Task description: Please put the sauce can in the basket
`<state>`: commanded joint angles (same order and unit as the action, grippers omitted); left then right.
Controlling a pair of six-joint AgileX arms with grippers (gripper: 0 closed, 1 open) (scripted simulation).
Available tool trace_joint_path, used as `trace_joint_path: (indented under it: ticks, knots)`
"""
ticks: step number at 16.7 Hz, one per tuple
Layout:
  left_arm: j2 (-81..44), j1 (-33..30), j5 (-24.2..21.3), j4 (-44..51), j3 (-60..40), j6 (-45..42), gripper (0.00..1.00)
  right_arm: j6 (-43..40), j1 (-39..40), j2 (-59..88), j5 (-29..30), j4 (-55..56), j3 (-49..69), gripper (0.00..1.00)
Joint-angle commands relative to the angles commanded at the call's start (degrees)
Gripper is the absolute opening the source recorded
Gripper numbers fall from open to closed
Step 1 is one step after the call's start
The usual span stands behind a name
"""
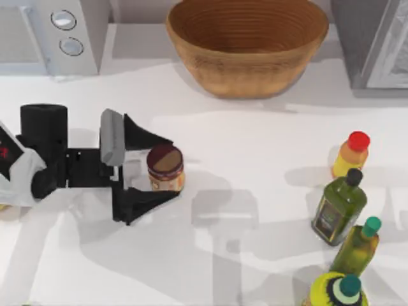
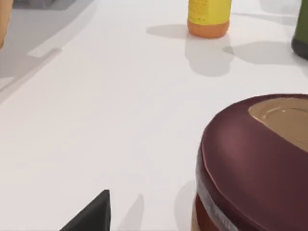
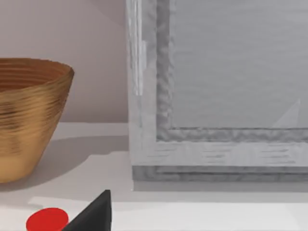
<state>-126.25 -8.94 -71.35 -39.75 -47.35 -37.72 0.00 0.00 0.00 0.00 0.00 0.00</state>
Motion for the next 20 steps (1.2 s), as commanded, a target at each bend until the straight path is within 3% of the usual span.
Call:
trace_joint_path:
  ticks: [4, 9, 20]
  knots:
    - [-1.9, -2.8, 2.2, -6.5, 0.0, 4.9, 1.0, 0.0, 0.0, 0.0, 0.0, 0.0, 0.0, 1.0]
    - [-2.1, -3.0, 2.4, -7.0, 0.0, 5.2, 1.0, 0.0, 0.0, 0.0, 0.0, 0.0, 0.0, 1.0]
    - [-2.1, -3.0, 2.4, -7.0, 0.0, 5.2, 0.17, 0.0, 0.0, 0.0, 0.0, 0.0, 0.0, 1.0]
